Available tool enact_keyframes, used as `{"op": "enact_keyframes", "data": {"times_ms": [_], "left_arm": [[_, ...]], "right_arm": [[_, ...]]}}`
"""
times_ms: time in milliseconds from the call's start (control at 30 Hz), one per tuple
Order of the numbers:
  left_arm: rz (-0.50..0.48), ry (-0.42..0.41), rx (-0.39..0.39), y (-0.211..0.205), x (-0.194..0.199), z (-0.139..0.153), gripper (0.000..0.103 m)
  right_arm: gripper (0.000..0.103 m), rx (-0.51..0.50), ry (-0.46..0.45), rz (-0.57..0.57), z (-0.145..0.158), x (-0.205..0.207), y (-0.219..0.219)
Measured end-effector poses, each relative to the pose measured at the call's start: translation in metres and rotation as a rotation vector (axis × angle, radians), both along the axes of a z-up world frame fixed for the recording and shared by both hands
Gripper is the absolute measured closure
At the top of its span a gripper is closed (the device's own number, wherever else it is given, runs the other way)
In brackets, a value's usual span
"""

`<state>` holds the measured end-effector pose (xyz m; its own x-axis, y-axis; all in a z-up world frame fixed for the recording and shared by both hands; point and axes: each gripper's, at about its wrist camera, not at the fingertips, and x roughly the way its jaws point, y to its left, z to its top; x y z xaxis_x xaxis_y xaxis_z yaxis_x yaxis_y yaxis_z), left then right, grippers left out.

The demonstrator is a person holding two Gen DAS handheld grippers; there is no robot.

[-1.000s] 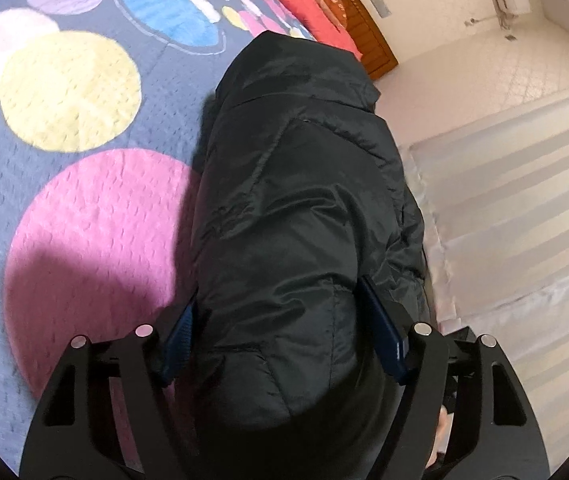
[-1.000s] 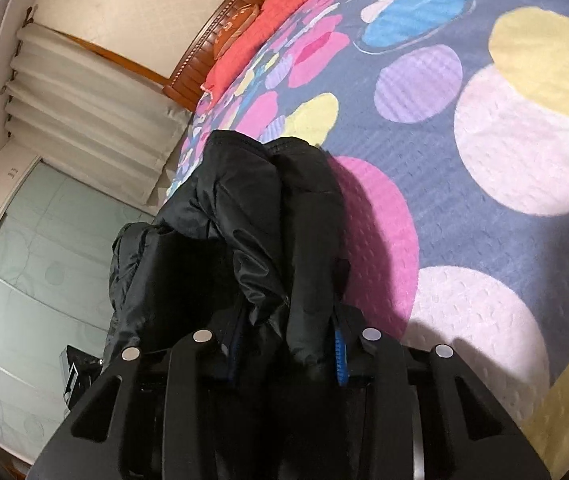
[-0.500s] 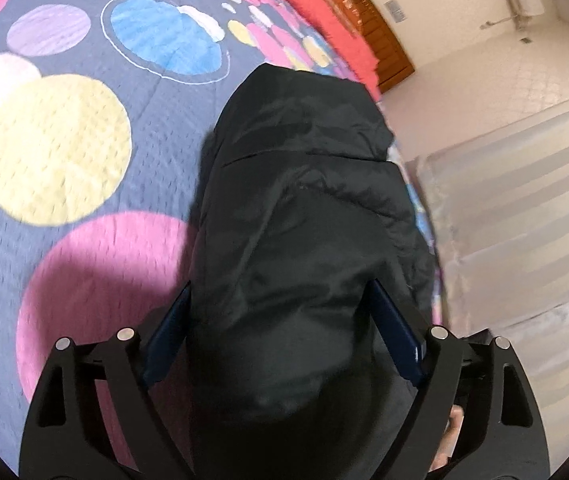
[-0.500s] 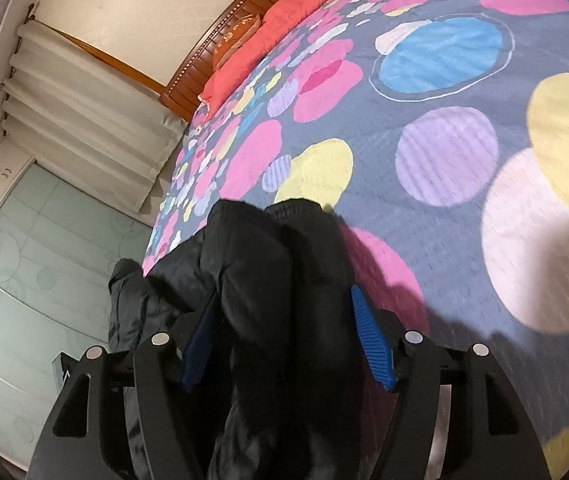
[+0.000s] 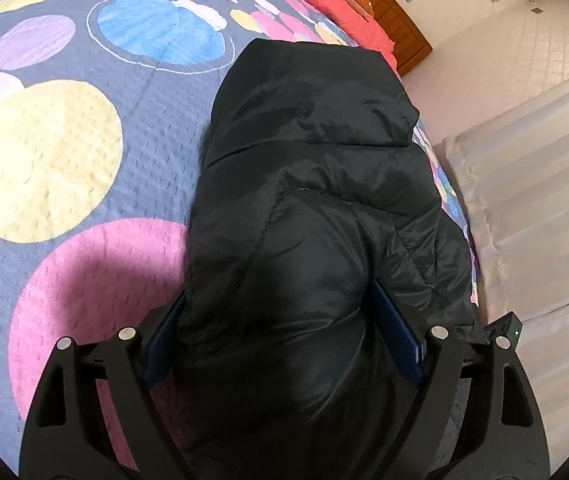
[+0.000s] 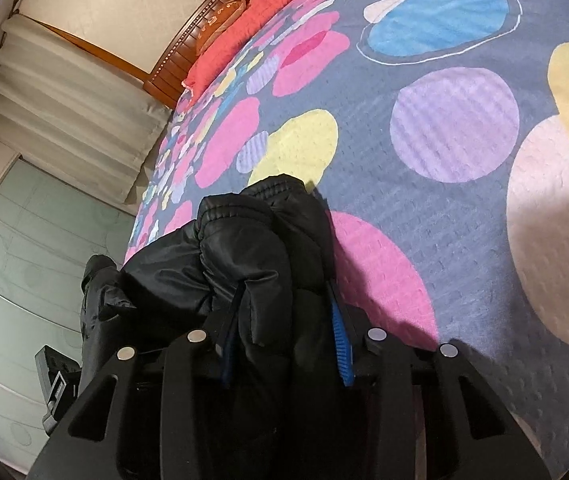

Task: Fold large clothes

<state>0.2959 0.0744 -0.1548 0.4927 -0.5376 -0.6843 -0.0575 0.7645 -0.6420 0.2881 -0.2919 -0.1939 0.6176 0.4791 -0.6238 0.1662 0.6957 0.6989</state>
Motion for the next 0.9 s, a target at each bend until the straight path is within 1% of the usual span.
{"op": "enact_keyframes", "data": {"times_ms": [233, 367, 600, 733, 900], "left_arm": [[0.000, -0.009, -0.002, 0.000, 0.003, 0.002, 0.017], [-0.001, -0.020, 0.015, 0.001, -0.006, 0.006, 0.016], [0.014, -0.037, 0.014, 0.003, -0.033, 0.016, 0.016], [0.018, -0.042, 0.000, 0.004, -0.057, 0.020, 0.016], [0.016, -0.060, 0.017, 0.001, -0.093, 0.025, 0.015]], "right_arm": [[0.052, 0.005, 0.003, -0.025, 0.003, -0.005, -0.004], [0.045, 0.006, 0.000, -0.026, 0.008, -0.015, -0.005], [0.043, 0.039, -0.001, -0.024, 0.009, -0.044, -0.006], [0.042, 0.060, -0.010, -0.019, 0.011, -0.068, -0.004], [0.042, 0.077, -0.019, -0.015, 0.012, -0.095, 0.000]]}}
